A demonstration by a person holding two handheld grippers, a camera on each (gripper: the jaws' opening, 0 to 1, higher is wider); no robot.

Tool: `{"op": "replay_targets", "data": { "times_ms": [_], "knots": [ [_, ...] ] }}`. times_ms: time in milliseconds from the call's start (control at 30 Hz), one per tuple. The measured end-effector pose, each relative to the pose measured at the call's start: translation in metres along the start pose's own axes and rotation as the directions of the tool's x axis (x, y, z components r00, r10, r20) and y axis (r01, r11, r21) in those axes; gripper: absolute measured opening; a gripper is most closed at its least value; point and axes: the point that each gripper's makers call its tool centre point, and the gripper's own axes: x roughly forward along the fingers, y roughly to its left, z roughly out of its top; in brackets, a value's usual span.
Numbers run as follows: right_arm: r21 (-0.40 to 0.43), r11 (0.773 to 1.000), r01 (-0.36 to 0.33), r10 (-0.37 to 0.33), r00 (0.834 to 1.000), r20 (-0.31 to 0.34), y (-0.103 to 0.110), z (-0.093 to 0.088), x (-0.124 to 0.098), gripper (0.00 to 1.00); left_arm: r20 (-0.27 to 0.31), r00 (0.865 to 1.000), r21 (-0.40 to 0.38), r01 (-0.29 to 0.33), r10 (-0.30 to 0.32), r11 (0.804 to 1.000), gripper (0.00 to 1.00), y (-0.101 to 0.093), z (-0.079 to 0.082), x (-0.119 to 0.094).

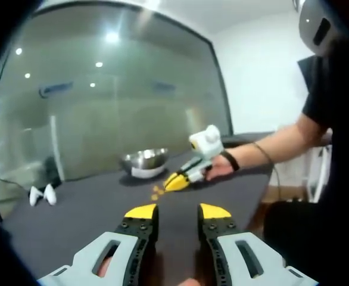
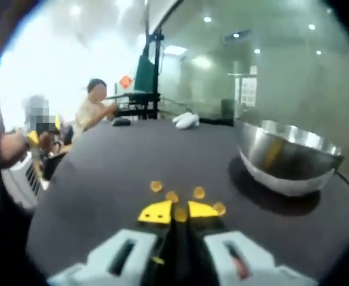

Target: Pick up the QQ candy scattered on the table and place it into the stainless steel bowl on the table

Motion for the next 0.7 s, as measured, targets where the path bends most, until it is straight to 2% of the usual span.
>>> {"op": "replay_targets", "data": {
  "times_ms": [33, 100, 167, 300, 367, 467, 567, 700],
  "knots": [
    [-0.006, 1.000, 0.004, -0.003, 1.000, 0.011, -0.002, 0.006, -0.002, 0.09, 0.000, 1.000, 0.000, 0.000, 0.000, 1.000, 0.28, 0.000, 0.000, 0.000],
    [-0.057, 0.997, 0.047, -0.044, 0.997, 0.062, -0.017, 0.032, -0.009, 0.09, -0.001, 1.000, 0.000, 0.004, -0.004, 1.000, 0.28, -0.001, 0.000, 0.000],
    [-0.065, 0.993, 0.103, -0.096, 0.991, 0.098, -0.037, 0.052, -0.015, 0.09, -0.002, 1.000, 0.004, 0.008, -0.008, 1.000, 0.28, -0.002, 0.000, 0.002],
    [-0.021, 0.972, 0.235, -0.229, 0.961, 0.156, -0.087, 0.090, -0.026, 0.09, 0.003, 1.000, 0.008, 0.020, -0.020, 1.000, 0.28, -0.006, 0.002, 0.005],
    [0.024, 0.950, 0.312, -0.312, 0.938, 0.149, -0.122, 0.100, -0.027, 0.09, 0.004, 1.000, 0.010, 0.017, -0.017, 1.000, 0.28, -0.006, 0.003, 0.005],
    [0.070, 0.937, 0.343, -0.350, 0.920, 0.174, -0.138, 0.115, -0.027, 0.09, 0.009, 1.000, 0.011, 0.004, -0.004, 1.000, 0.28, -0.005, 0.004, 0.004],
    [0.075, 0.932, 0.356, -0.363, 0.917, 0.165, -0.150, 0.119, -0.020, 0.09, 0.009, 1.000, 0.011, 0.000, 0.000, 1.000, 0.28, -0.005, 0.004, 0.002],
    [0.073, 0.927, 0.368, -0.375, 0.917, 0.137, -0.158, 0.113, -0.010, 0.09, 0.005, 1.000, 0.012, -0.007, 0.007, 1.000, 0.28, -0.004, 0.003, 0.000]
  ]
}}
